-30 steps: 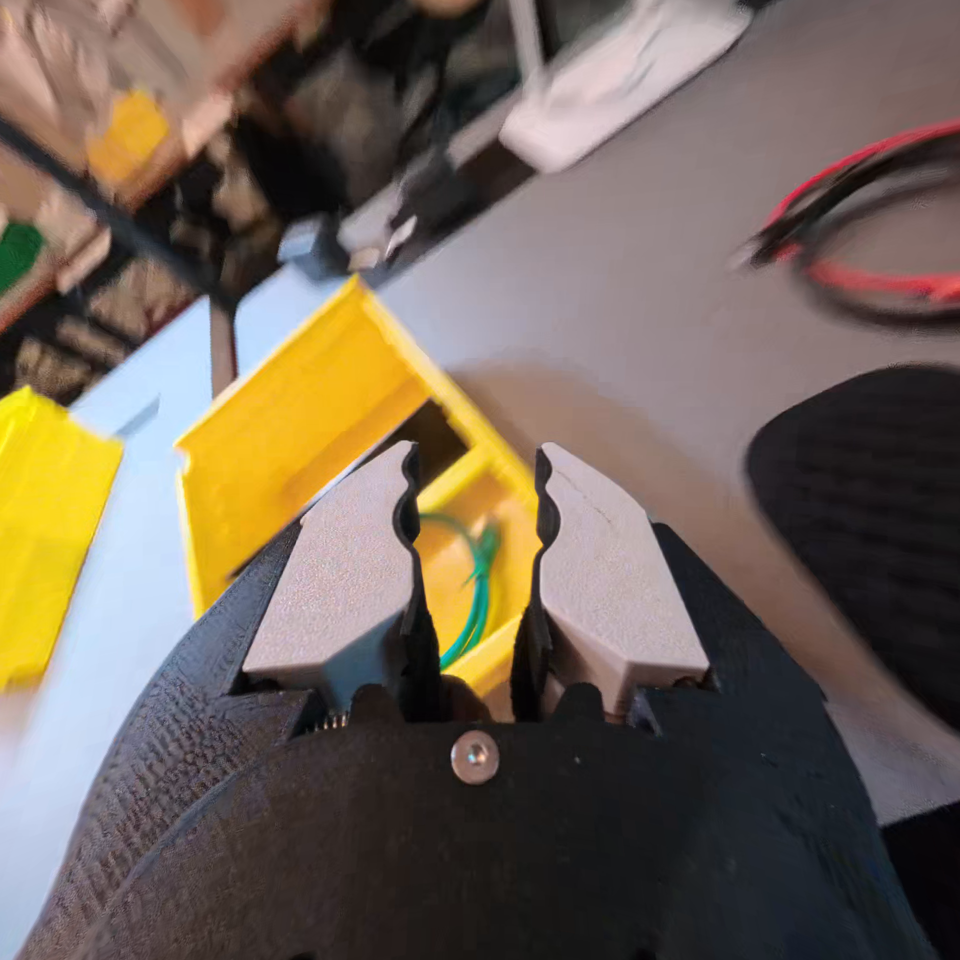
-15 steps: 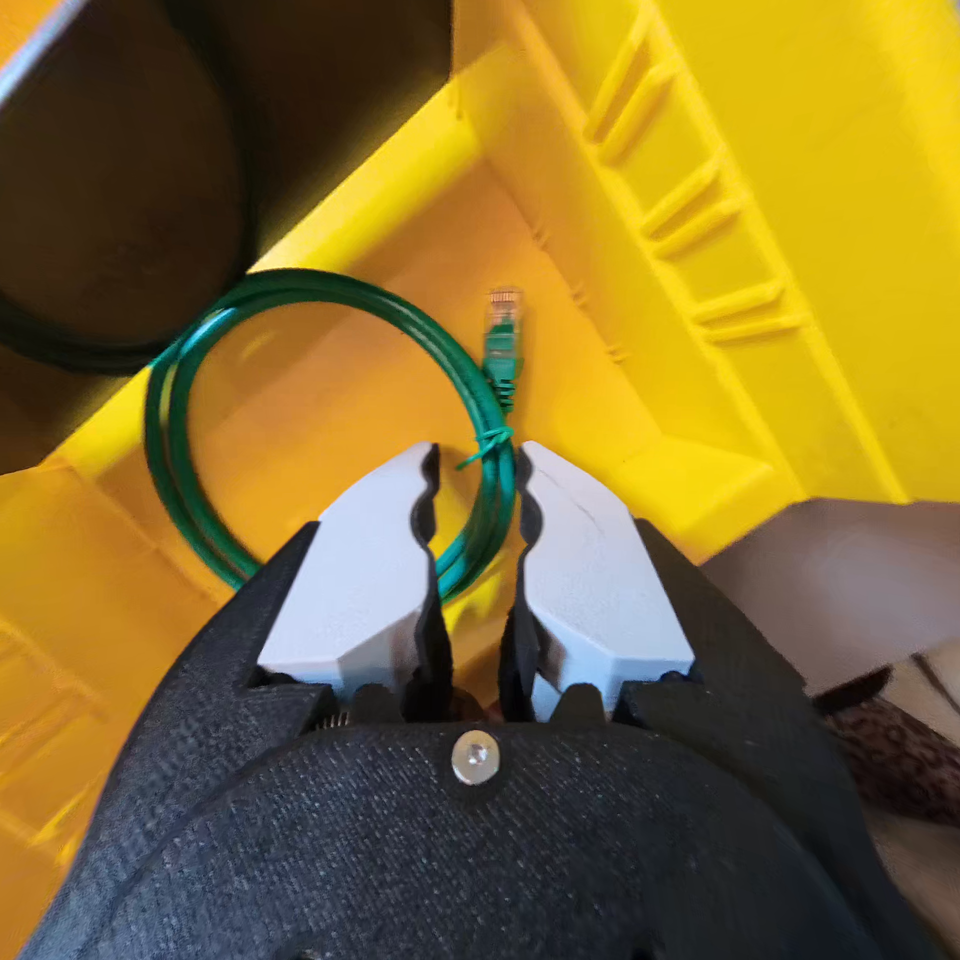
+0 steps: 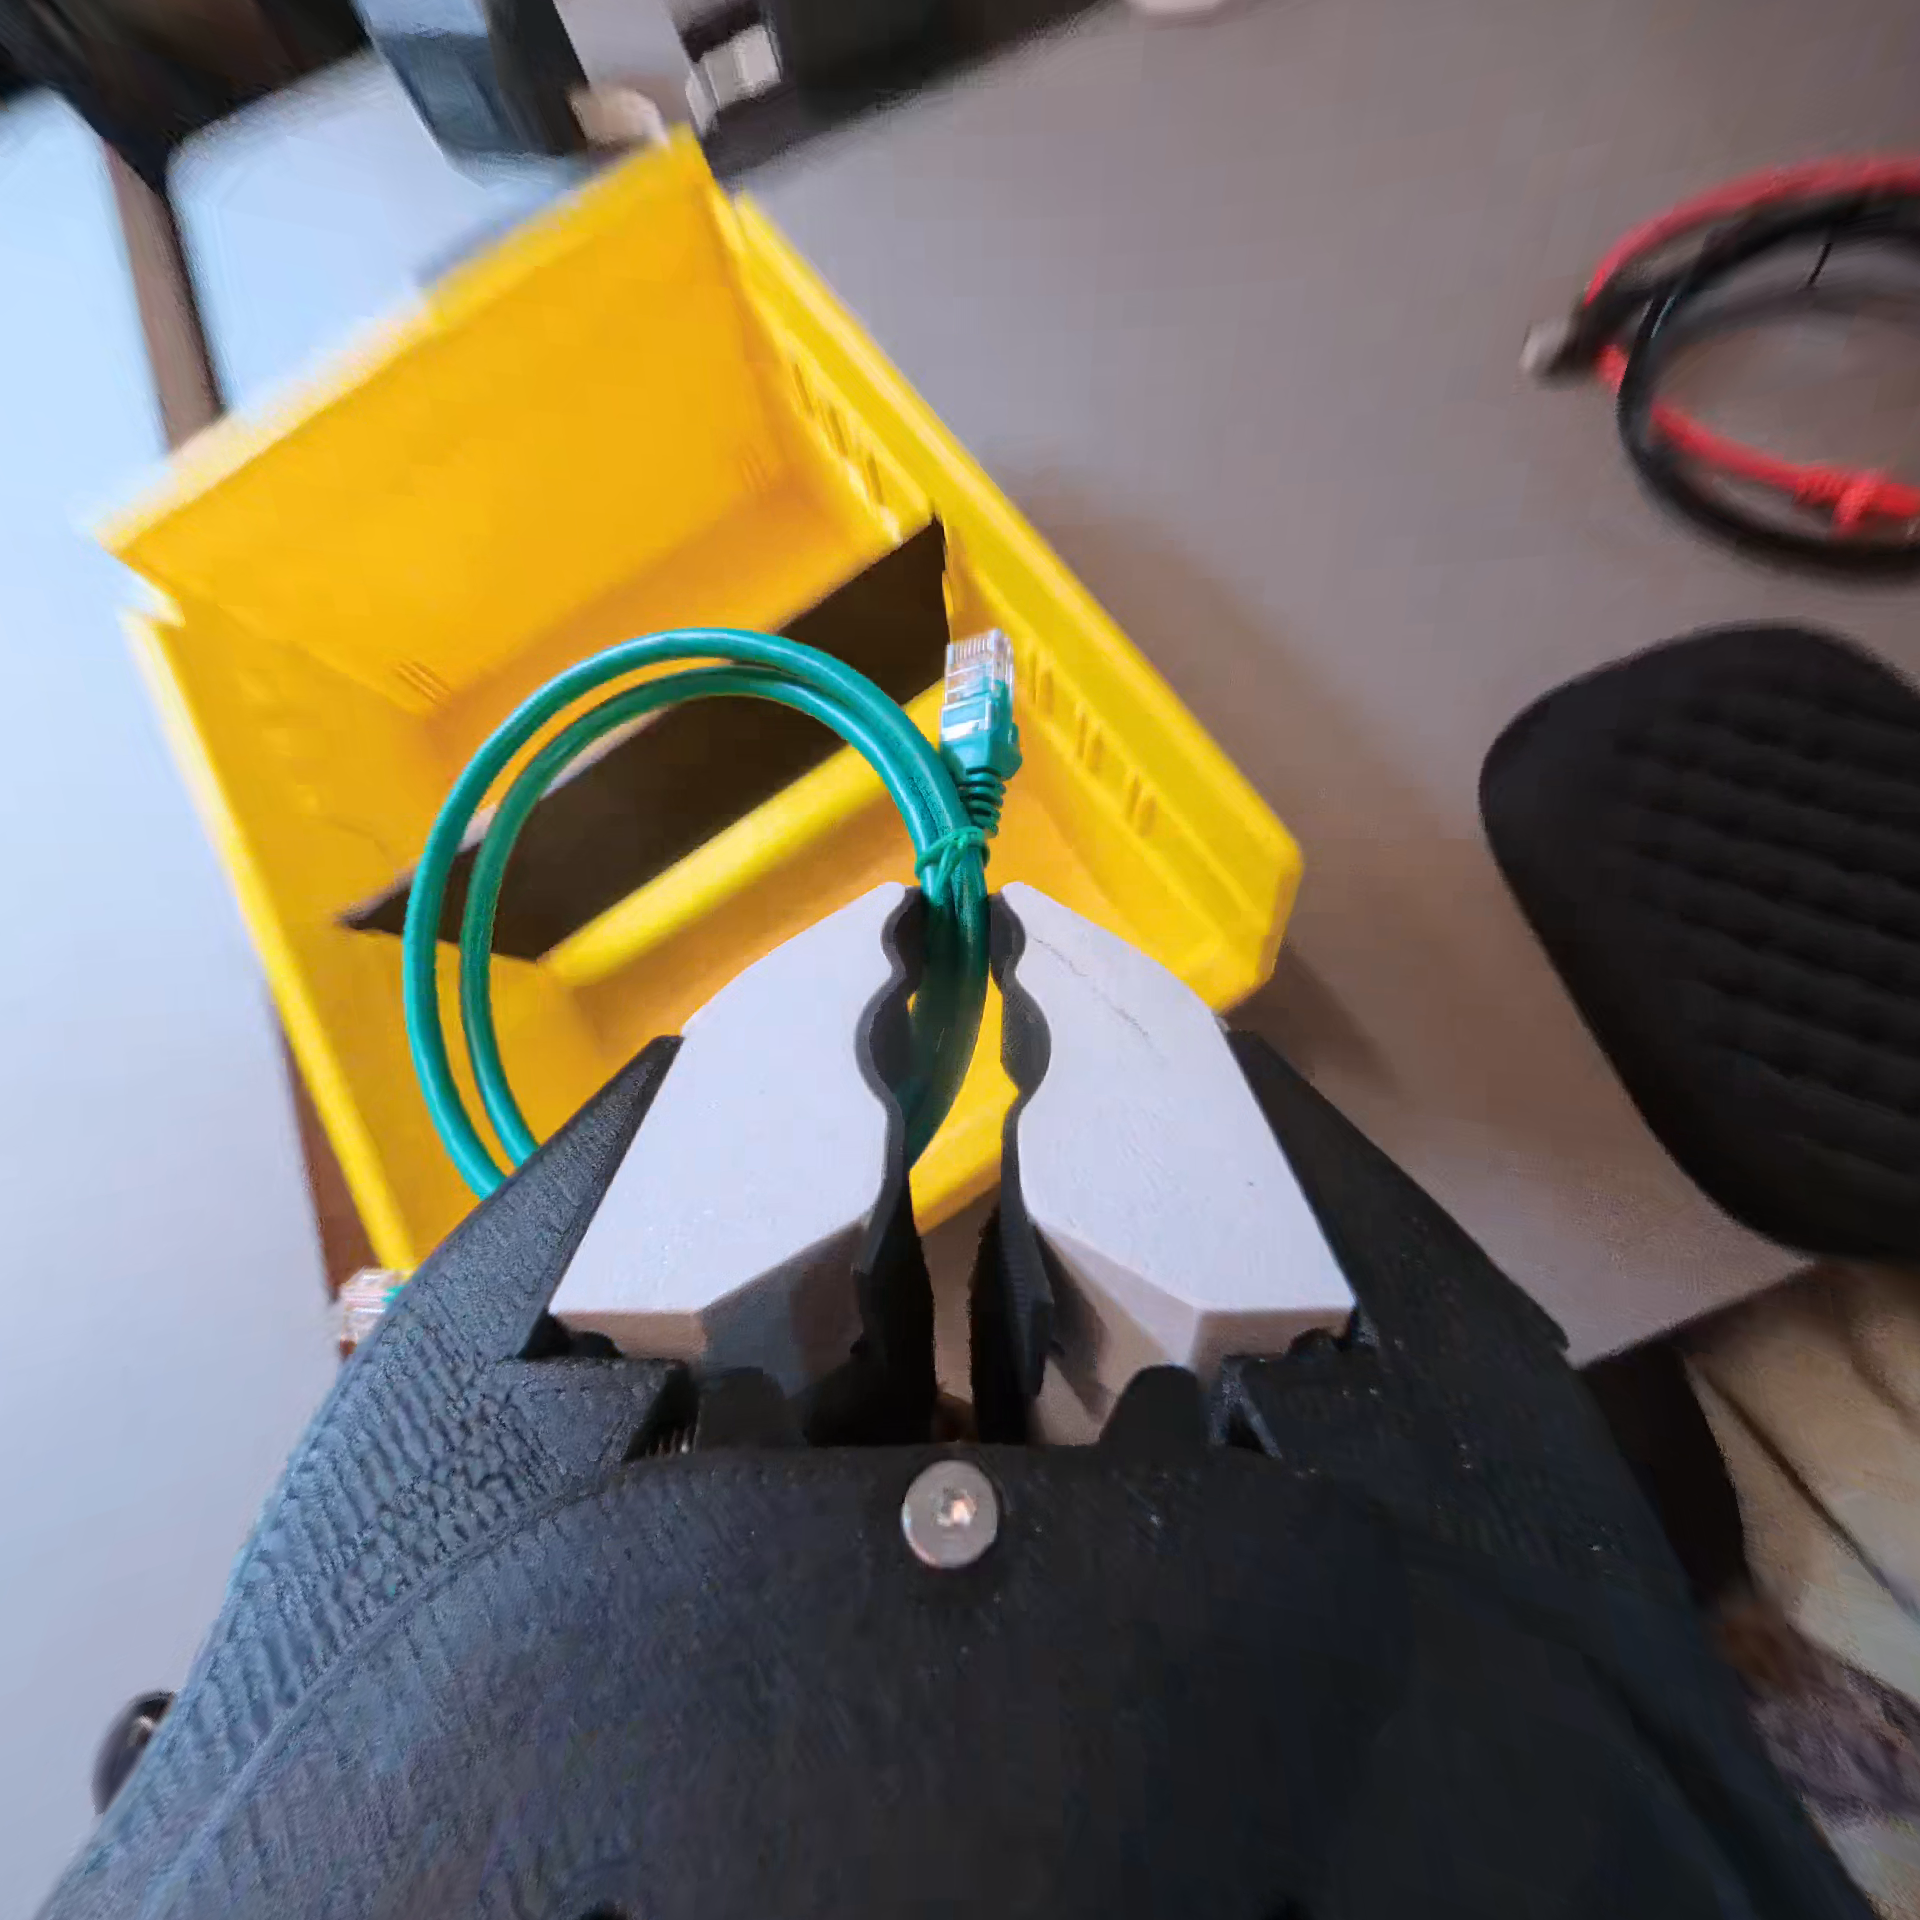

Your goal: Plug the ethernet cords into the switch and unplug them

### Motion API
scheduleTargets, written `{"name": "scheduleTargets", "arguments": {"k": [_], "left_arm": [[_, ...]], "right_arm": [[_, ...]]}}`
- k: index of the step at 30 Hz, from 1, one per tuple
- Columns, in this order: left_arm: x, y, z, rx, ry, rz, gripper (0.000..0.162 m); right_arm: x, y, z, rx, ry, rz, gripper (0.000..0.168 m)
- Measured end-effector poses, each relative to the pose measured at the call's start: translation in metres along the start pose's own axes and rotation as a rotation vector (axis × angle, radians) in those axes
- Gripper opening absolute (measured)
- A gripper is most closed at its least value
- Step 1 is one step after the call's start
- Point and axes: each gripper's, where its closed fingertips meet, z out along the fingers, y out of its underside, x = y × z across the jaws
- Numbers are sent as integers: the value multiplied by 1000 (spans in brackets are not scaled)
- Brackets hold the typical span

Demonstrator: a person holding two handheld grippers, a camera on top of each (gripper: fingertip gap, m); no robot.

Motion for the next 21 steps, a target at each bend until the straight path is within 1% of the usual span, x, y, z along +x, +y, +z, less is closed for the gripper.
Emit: {"name": "scheduleTargets", "arguments": {"k": [2, 4, 5, 7, 9, 11, 12, 13, 14, 16, 19, 21], "left_arm": [[6, -30, -21, 175, -54, 53, 12], [27, -59, -39, 350, -23, 100, 12], [43, -73, -47, 434, 26, 111, 12], [85, -92, -59, 552, 223, 128, 12], [130, -102, -65, 609, 447, 141, 12], [170, -104, -64, 606, 637, 162, 13], [187, -104, -62, 589, 712, 173, 13], [202, -102, -59, 563, 776, 192, 12], [215, -102, -55, 543, 823, 204, 12], [238, -99, -47, 490, 906, 229, 12], [265, -94, -38, 421, 1003, 263, 11], [278, -91, -33, 384, 1047, 287, 11]], "right_arm": [[-2, -2, -1, 13, -7, -21, 80], [-5, -5, -2, 28, -22, -47, 81], [-8, -7, -2, 41, -34, -63, 82], [-15, -14, -6, 83, -68, -103, 81], [-28, -29, -13, 164, -130, -152, 77], [-49, -50, -29, 300, -226, -224, 44], [-61, -64, -40, 389, -275, -267, 31], [-74, -77, -52, 478, -326, -314, 26], [-86, -87, -62, 543, -379, -363, 24], [-112, -101, -77, 605, -493, -454, 26], [-148, -114, -91, 645, -654, -561, 32], [-166, -117, -94, 649, -721, -618, 34]]}}
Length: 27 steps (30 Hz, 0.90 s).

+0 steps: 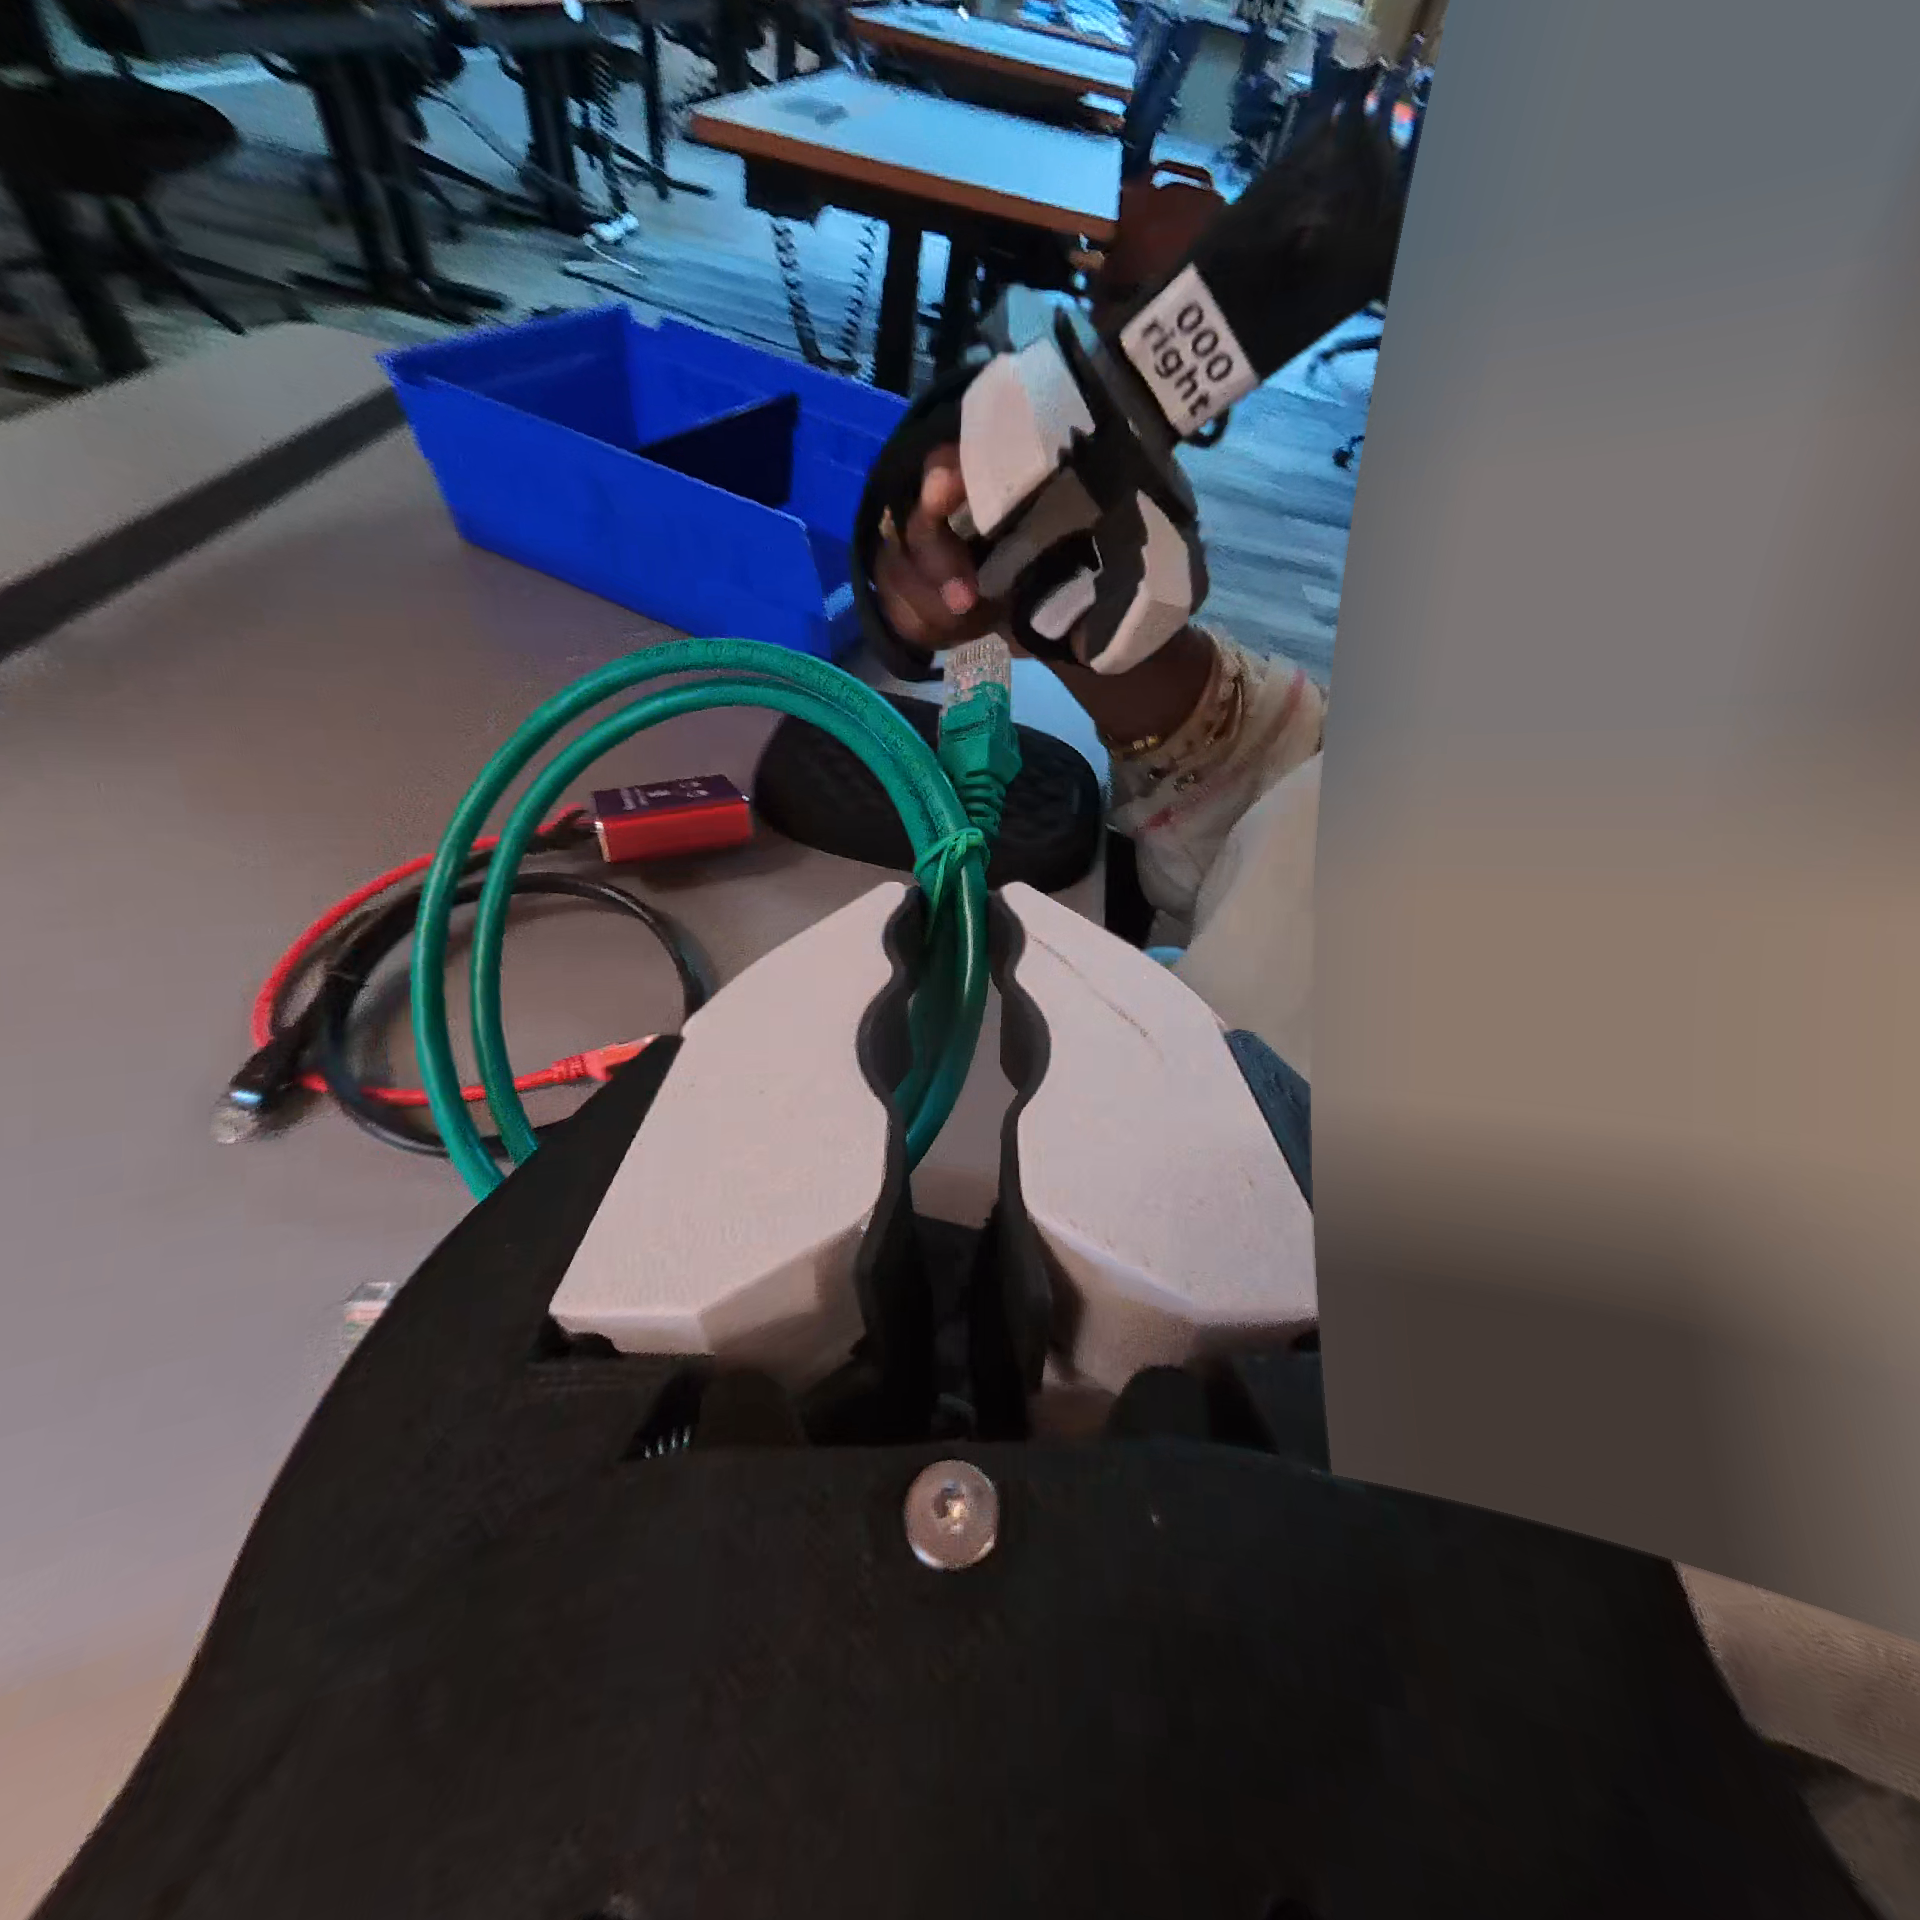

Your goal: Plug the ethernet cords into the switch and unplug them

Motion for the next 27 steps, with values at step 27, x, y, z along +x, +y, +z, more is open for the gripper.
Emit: {"name": "scheduleTargets", "arguments": {"k": [27], "left_arm": [[-57, -9, 52, -26, -603, 887, 38]], "right_arm": [[30, 78, 19, 166, 72, 1378, 14]]}}
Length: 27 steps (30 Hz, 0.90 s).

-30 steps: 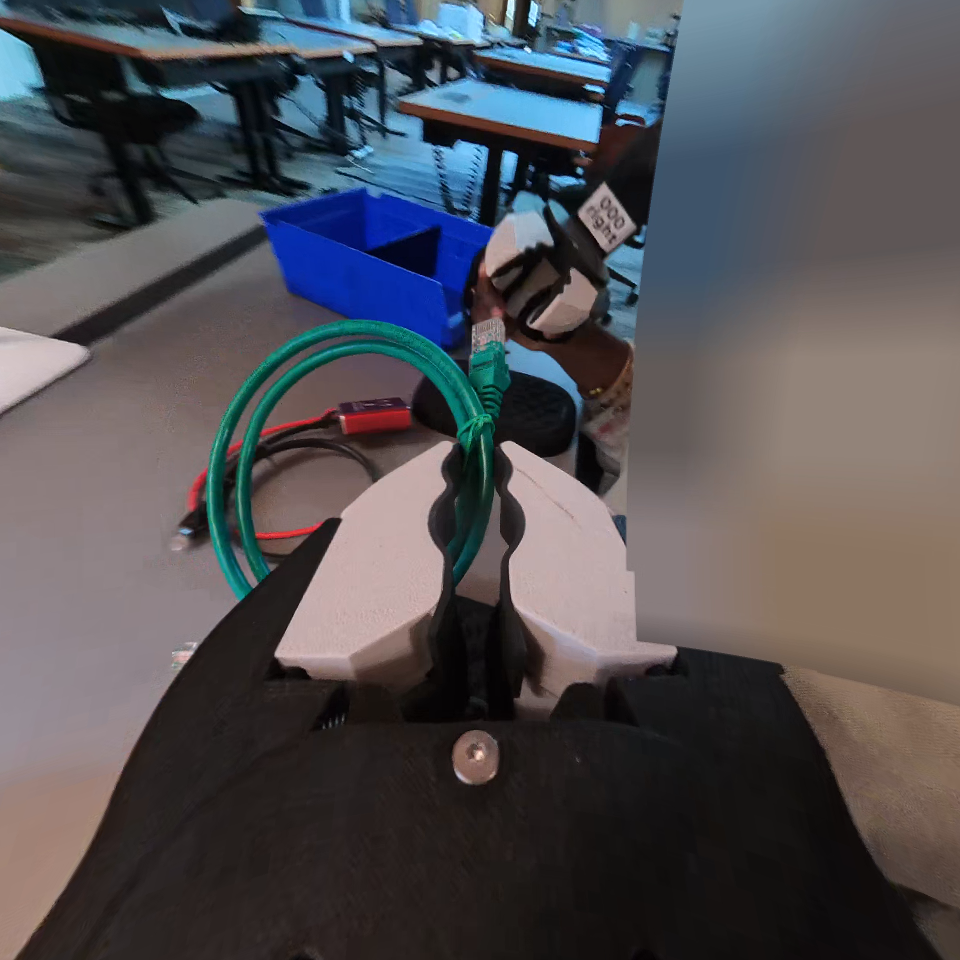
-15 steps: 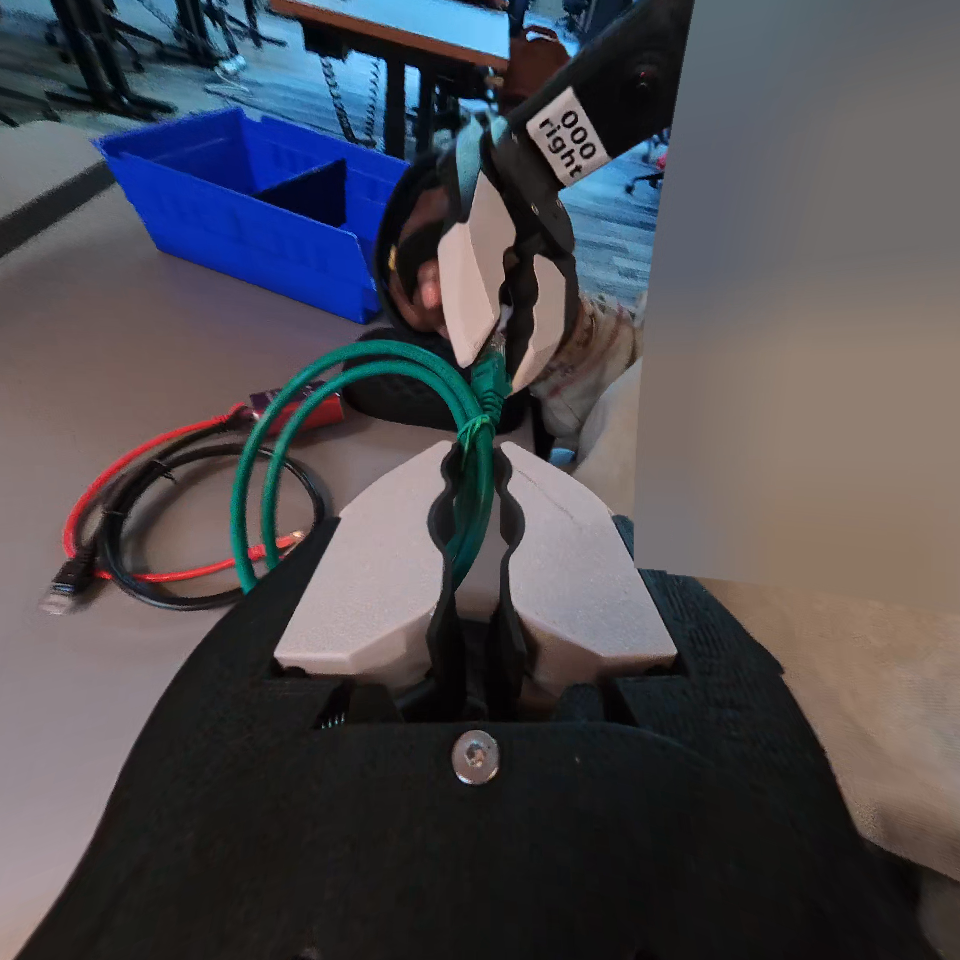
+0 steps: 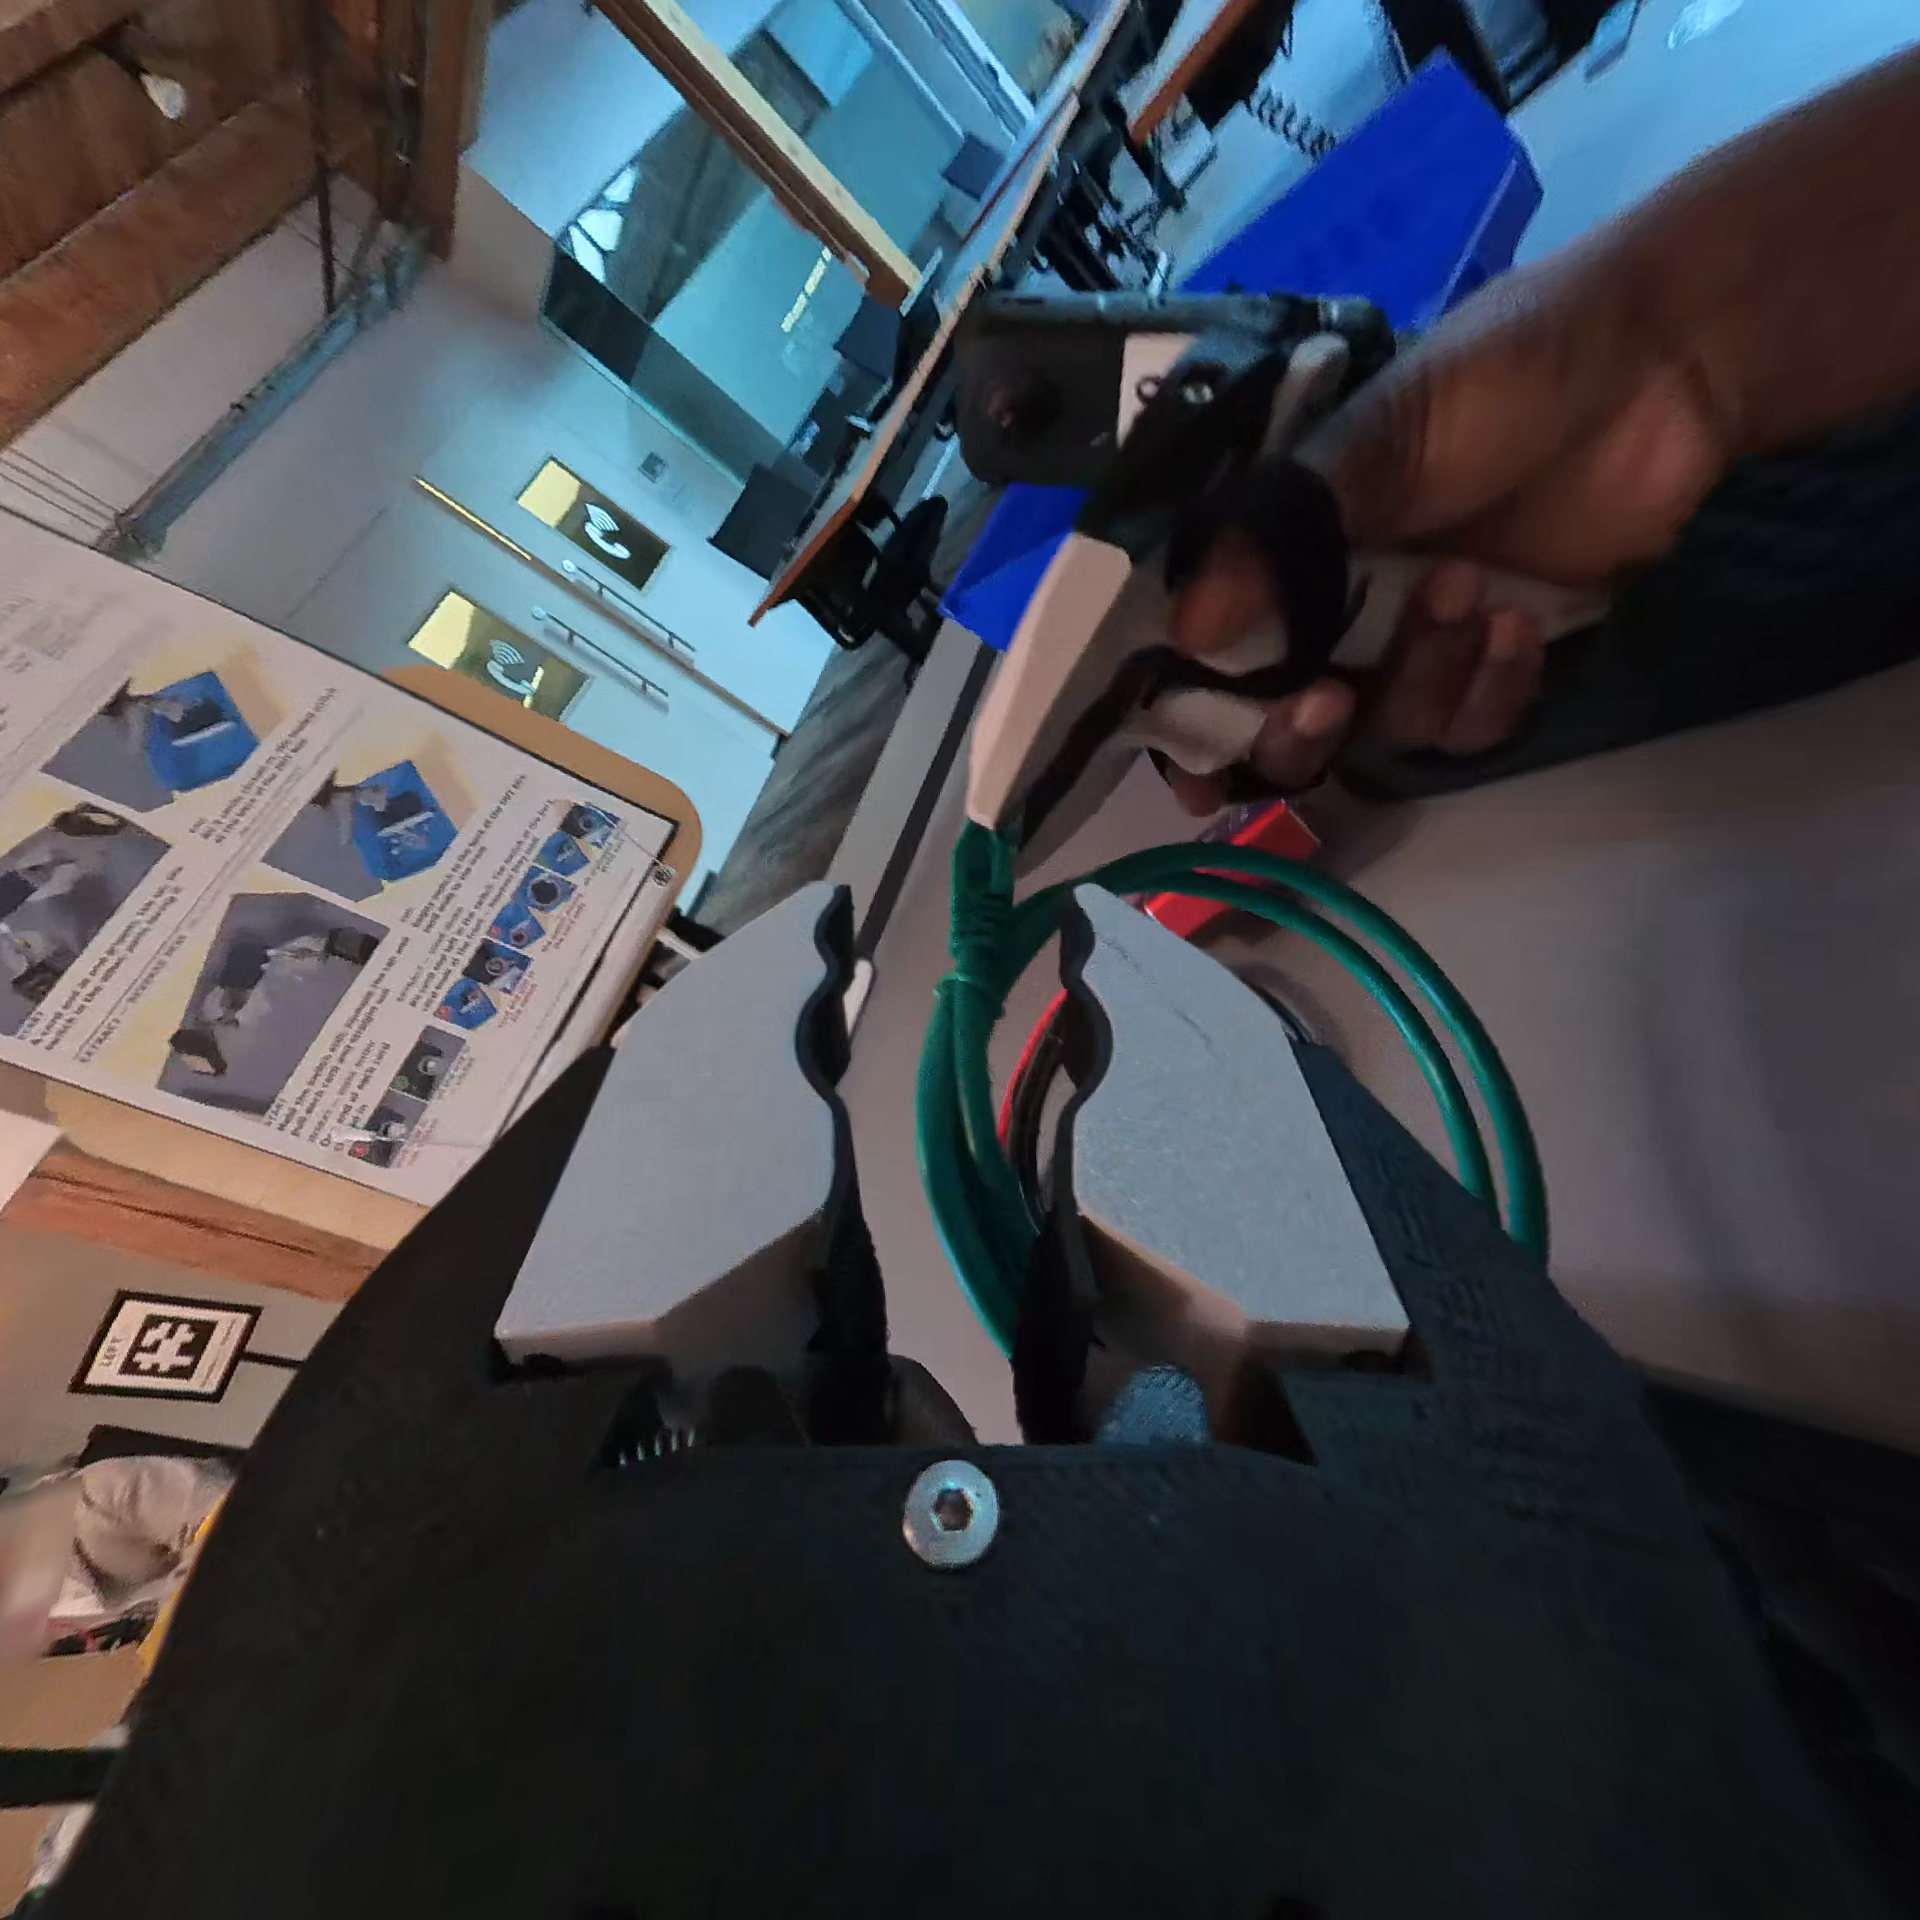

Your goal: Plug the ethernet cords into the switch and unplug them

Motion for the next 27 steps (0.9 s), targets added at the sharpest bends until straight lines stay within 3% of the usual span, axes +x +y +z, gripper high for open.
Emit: {"name": "scheduleTargets", "arguments": {"k": [3, 8, 11, 14, 17, 19, 21, 27], "left_arm": [[8, 13, 6, -57, 37, 36, 20], [14, 8, 2, -10, 136, -107, 10], [13, 9, -2, 26, 211, -226, 10], [21, 10, -4, 60, 321, -336, 10], [28, 8, -4, 76, 401, -389, 10], [31, 5, -4, 89, 431, -401, 10], [32, 5, -3, 80, 436, -398, 10], [33, 2, -5, 81, 449, -406, 10]], "right_arm": [[0, 3, 0, 14, -29, 83, 14], [-6, 6, -4, 2, -90, 31, 15], [-11, 9, -9, -67, -79, -235, 41], [-5, 11, -12, -190, 73, -701, 49], [-8, 12, -7, -306, 142, -1100, 43], [-8, 20, -2, -388, 129, -1228, 37], [-7, 26, 0, -448, 110, -1275, 18], [-12, 31, -3, -451, 61, -1254, 13]]}}
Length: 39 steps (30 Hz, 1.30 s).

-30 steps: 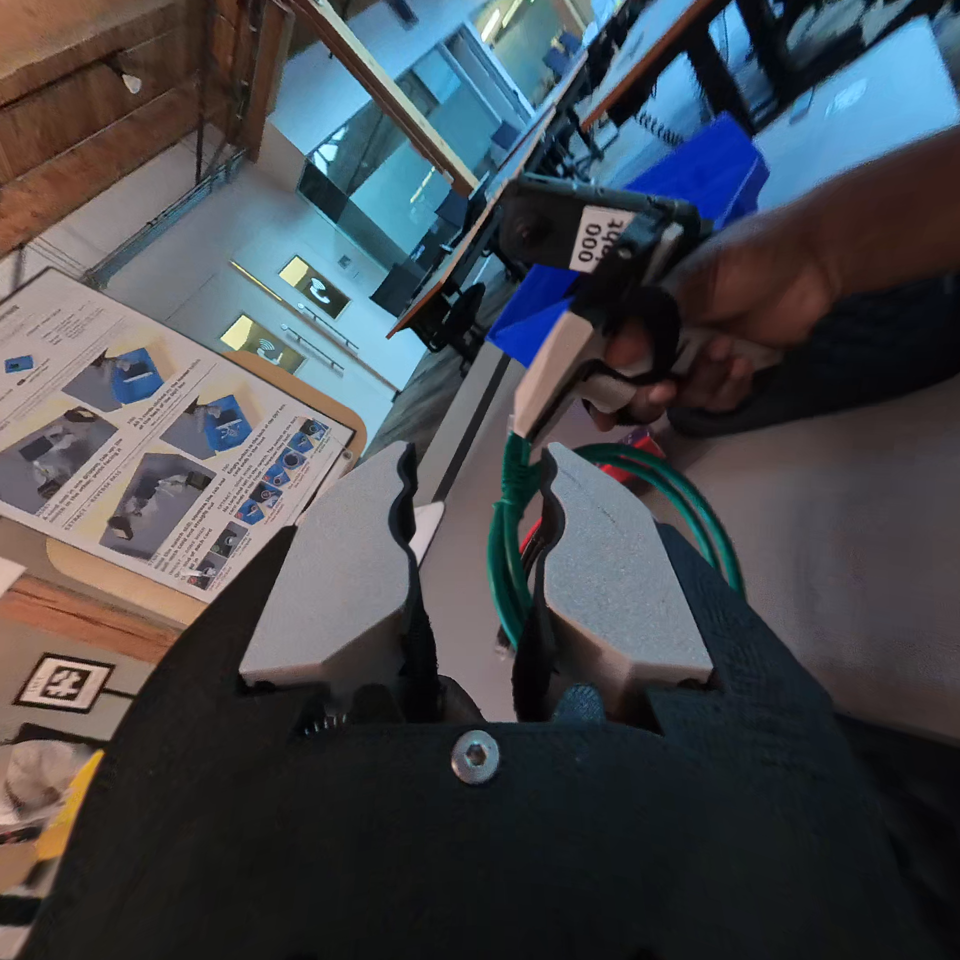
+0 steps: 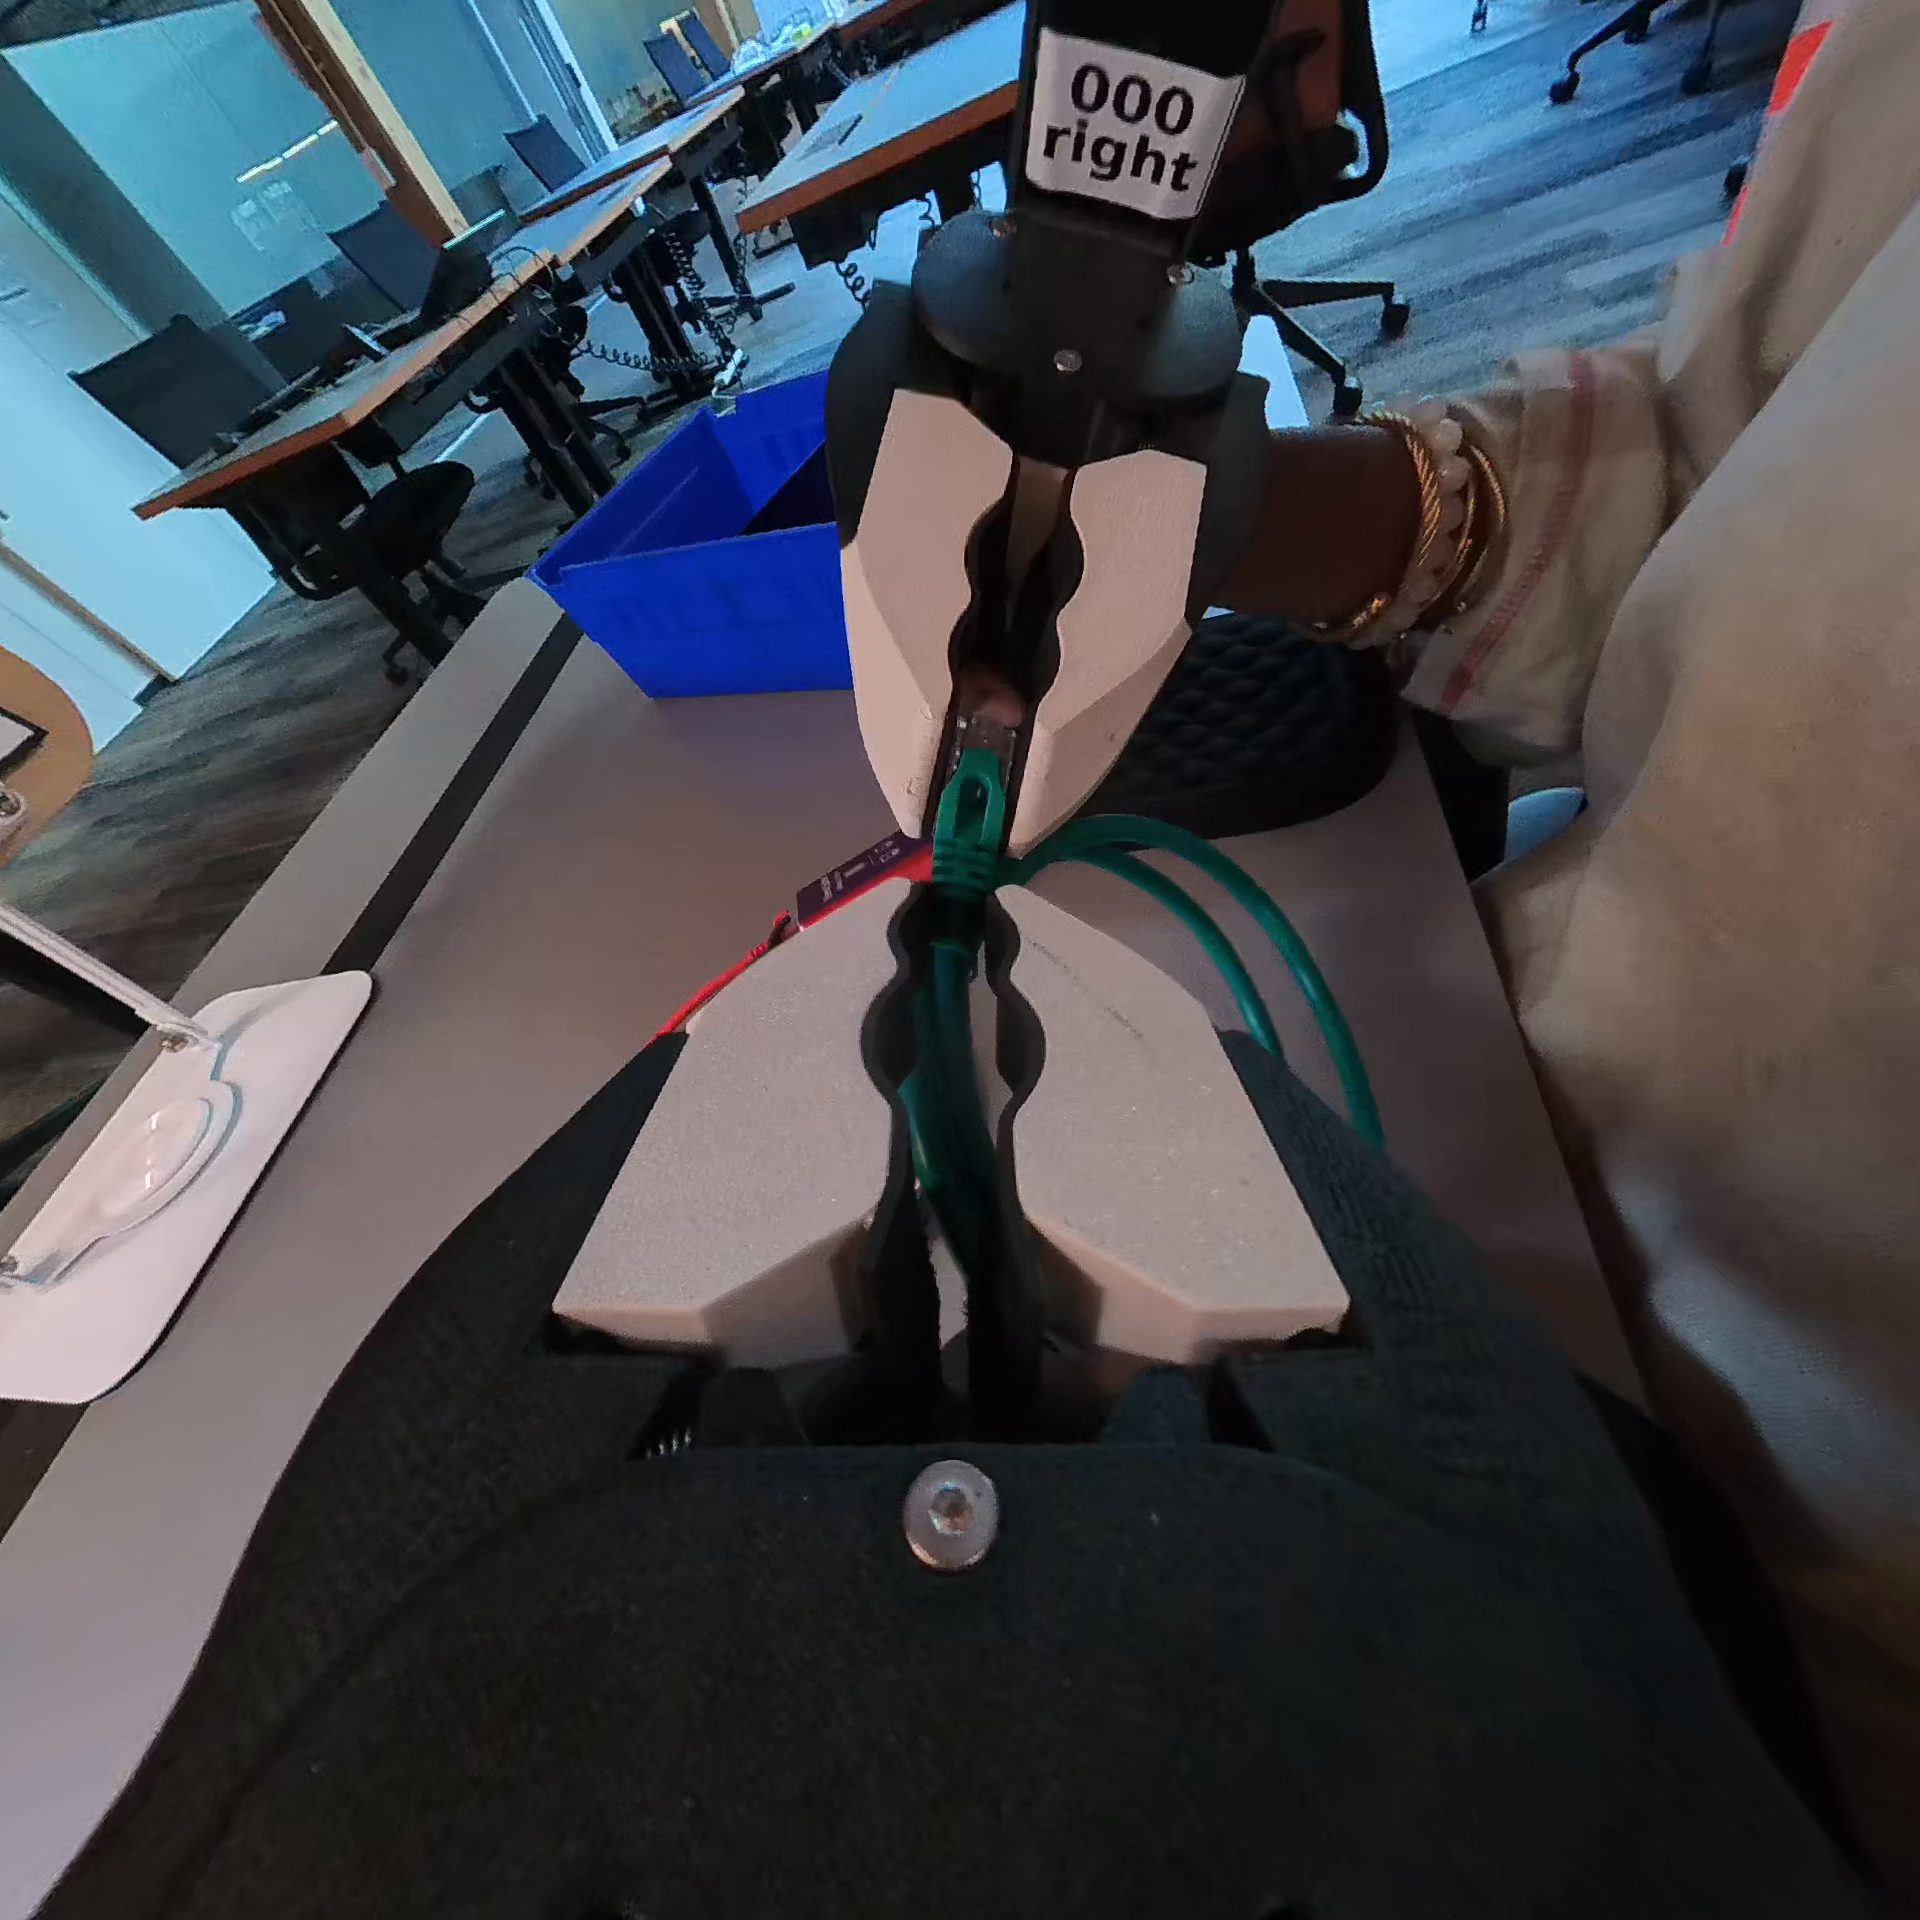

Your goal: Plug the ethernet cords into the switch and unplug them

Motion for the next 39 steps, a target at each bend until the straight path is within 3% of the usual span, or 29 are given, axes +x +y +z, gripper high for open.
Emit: {"name": "scheduleTargets", "arguments": {"k": [8, 10, 11, 13, 14, 17, 20, 23, 25, 31, 33, 35, 39], "left_arm": [[0, -2, -10, -11, -3, 6, 0], [-26, 43, -29, -285, -162, 61, 0], [-30, 58, -38, -321, -181, 63, 0], [-17, 24, -38, -35, -91, -83, 0], [-20, 1, -41, 99, -110, -92, 0], [-34, -37, -41, 235, -231, 39, 21], [-19, -46, -12, 210, -116, 71, 30], [-5, -32, 12, 112, -21, 138, 30], [-1, -19, 21, 35, 8, 187, 21], [-1, -22, 17, 70, 7, 157, 14], [0, -24, 19, 74, 1, 177, 27], [5, -22, 21, 48, 22, 206, 16], [3, -20, 19, 50, -2, 193, 15]], "right_arm": [[0, -2, -13, -39, 13, -30, 12], [19, -3, -33, -12, 121, -7, 12], [30, -10, -53, 71, 165, 35, 12], [38, -21, -80, 181, 184, 90, 12], [39, -17, -80, 147, 181, 90, 12], [29, -11, -62, 101, 126, 98, 13], [21, -10, -49, 103, 82, 90, 13], [11, -17, -44, 137, 29, 87, 13], [7, -21, -43, 146, 7, 86, 12], [5, -24, -45, 158, -8, 105, 12], [4, -23, -42, 148, -27, 106, 12], [2, -21, -39, 137, -38, 101, 12], [4, -20, -42, 121, -20, 96, 12]]}}
